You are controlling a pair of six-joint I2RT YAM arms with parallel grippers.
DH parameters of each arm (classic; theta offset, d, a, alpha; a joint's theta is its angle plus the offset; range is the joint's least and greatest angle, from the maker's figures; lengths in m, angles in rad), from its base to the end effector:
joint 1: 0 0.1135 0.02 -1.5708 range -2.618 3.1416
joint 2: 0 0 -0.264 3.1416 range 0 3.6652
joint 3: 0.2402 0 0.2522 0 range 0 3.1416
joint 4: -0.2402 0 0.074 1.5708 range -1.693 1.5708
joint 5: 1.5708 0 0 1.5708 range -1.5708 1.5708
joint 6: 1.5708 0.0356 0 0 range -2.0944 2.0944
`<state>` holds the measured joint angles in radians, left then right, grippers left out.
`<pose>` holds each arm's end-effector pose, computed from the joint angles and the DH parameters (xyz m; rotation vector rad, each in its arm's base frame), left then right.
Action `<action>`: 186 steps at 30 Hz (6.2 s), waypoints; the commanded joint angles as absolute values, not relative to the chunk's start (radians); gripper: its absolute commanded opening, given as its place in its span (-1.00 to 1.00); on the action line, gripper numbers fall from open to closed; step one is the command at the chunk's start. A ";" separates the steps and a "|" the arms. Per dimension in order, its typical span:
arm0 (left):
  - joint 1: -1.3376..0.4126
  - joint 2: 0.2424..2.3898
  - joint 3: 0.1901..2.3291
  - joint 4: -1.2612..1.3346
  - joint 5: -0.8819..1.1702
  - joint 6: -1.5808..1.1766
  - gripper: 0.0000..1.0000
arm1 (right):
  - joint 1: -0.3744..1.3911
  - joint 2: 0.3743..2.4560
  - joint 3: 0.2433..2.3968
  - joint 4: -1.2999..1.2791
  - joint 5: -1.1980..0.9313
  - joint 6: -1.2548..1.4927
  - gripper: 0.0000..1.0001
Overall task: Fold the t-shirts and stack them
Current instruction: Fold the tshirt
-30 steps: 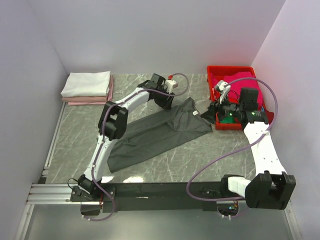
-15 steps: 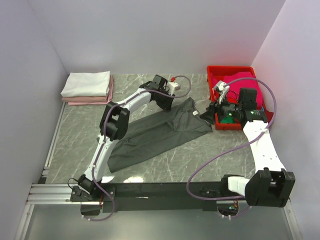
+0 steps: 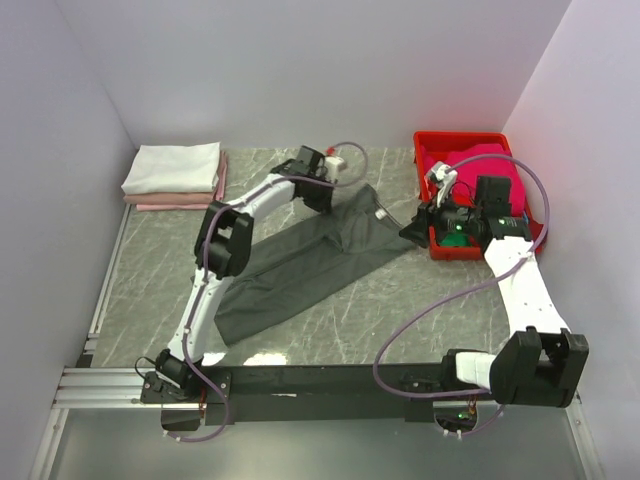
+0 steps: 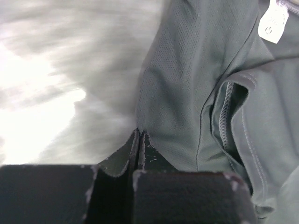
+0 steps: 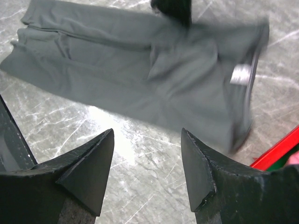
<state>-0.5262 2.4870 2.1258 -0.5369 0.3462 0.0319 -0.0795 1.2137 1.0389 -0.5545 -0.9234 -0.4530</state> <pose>0.4667 -0.2851 0.1597 0.8352 2.3602 -0.6374 0.2520 0.0084 0.3137 -0.8136 1.8936 0.7289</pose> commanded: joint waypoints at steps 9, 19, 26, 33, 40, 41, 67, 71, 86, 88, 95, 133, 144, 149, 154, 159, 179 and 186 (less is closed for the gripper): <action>-0.334 2.407 1.993 -0.463 0.307 -0.110 -0.99 | 0.023 1.632 1.317 -0.508 -0.691 -0.264 0.27; -0.308 2.413 1.976 -0.442 0.400 -0.166 -0.99 | 0.205 2.419 2.290 -0.530 -0.632 0.327 0.26; -0.304 2.392 1.919 -0.446 0.422 -0.158 -0.99 | 0.244 2.499 2.249 -0.226 -0.532 0.551 0.45; -0.265 2.365 1.891 -0.417 0.341 -0.209 -0.99 | 0.244 2.455 2.287 -0.507 -0.476 0.204 0.42; -0.245 2.361 1.899 -0.393 0.287 -0.236 -0.99 | 0.193 2.180 1.923 -0.563 -0.354 -0.034 0.43; -0.244 2.364 1.902 -0.390 0.284 -0.238 -0.99 | 0.193 2.133 1.887 -0.555 -0.344 -0.040 0.43; -0.219 2.407 1.980 -0.425 0.347 -0.227 -0.99 | 0.172 2.390 1.959 -0.588 -0.584 0.212 0.26; -0.218 2.402 1.980 -0.422 0.354 -0.232 -0.99 | 0.173 2.401 1.962 -0.587 -0.577 0.236 0.22; -0.203 2.408 1.988 -0.403 0.365 -0.273 -0.99 | 0.169 2.398 1.908 -0.525 -0.551 0.302 -0.74; -0.196 2.408 1.990 -0.399 0.359 -0.287 -0.99 | 0.163 2.382 1.891 -0.508 -0.552 0.305 -0.79; -0.186 2.401 1.985 -0.370 0.382 -0.311 -0.99 | 0.141 2.356 1.855 -0.480 -0.583 0.305 -0.81; 0.118 1.266 1.051 -0.090 0.290 -0.508 0.92 | 0.645 1.436 0.969 -0.255 -0.695 -1.076 0.75; 0.215 0.901 0.836 -0.439 0.003 -0.578 0.89 | 1.175 1.719 1.065 -0.109 -0.273 -1.034 0.71; 0.218 0.842 0.813 -0.557 -0.061 -0.669 0.86 | 1.261 1.821 1.074 -0.002 -0.170 -1.003 0.67; 0.218 0.792 0.796 -0.581 -0.061 -0.686 0.83 | 1.272 1.893 1.112 0.037 -0.129 -0.986 0.56; 0.218 0.758 0.816 -0.607 -0.058 -0.660 0.82 | 1.273 1.936 1.135 0.038 -0.124 -0.977 0.33; 0.218 0.778 0.769 -0.453 0.392 -0.519 0.77 | 1.206 1.635 0.884 -0.383 -0.456 -1.288 -1.00; 0.181 1.007 0.773 -0.266 0.604 -0.586 0.75 | 1.063 1.442 0.729 -0.574 -0.463 -1.428 -1.00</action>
